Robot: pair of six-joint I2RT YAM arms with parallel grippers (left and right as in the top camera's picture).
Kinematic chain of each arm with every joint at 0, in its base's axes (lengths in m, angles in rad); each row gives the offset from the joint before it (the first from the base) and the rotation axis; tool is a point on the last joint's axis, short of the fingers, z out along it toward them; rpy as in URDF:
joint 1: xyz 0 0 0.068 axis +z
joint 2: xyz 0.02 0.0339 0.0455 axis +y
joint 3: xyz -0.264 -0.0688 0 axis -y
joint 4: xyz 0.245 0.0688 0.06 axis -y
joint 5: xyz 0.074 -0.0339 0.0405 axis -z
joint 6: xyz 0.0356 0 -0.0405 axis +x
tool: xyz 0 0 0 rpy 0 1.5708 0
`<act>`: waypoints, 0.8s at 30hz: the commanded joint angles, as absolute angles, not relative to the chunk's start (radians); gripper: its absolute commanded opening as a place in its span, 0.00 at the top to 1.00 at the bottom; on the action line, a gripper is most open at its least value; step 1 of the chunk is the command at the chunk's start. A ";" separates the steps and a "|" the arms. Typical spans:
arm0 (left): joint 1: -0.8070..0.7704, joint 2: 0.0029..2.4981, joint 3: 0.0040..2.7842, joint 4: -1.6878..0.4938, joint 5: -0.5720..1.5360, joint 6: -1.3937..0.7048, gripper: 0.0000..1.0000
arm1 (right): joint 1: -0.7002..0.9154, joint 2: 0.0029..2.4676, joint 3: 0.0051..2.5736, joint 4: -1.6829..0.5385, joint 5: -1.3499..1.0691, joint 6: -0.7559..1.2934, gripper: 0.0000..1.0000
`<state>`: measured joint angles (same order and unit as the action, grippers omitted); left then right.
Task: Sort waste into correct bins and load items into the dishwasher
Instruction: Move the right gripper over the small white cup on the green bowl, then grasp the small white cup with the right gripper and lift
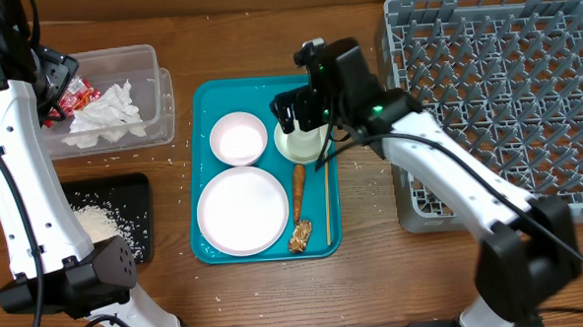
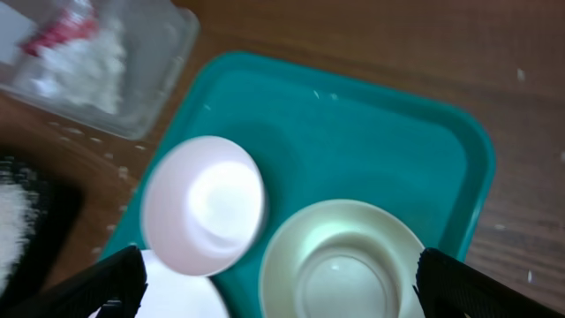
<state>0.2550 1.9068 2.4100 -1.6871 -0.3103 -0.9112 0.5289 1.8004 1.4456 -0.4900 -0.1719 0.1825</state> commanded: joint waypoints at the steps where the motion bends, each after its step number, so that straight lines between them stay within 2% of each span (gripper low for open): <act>1: 0.248 1.896 2.408 -1.689 -0.314 -0.924 0.00 | 0.569 1.869 1.467 -0.498 0.005 0.244 0.00; 15: 0.248 1.896 2.408 -1.689 -0.314 -0.924 0.00 | 0.608 2.013 1.467 -0.480 0.253 0.345 0.00; 24: 0.249 1.896 2.408 -1.689 -0.314 -0.924 0.00 | 0.608 2.015 1.467 -0.517 0.245 0.398 0.00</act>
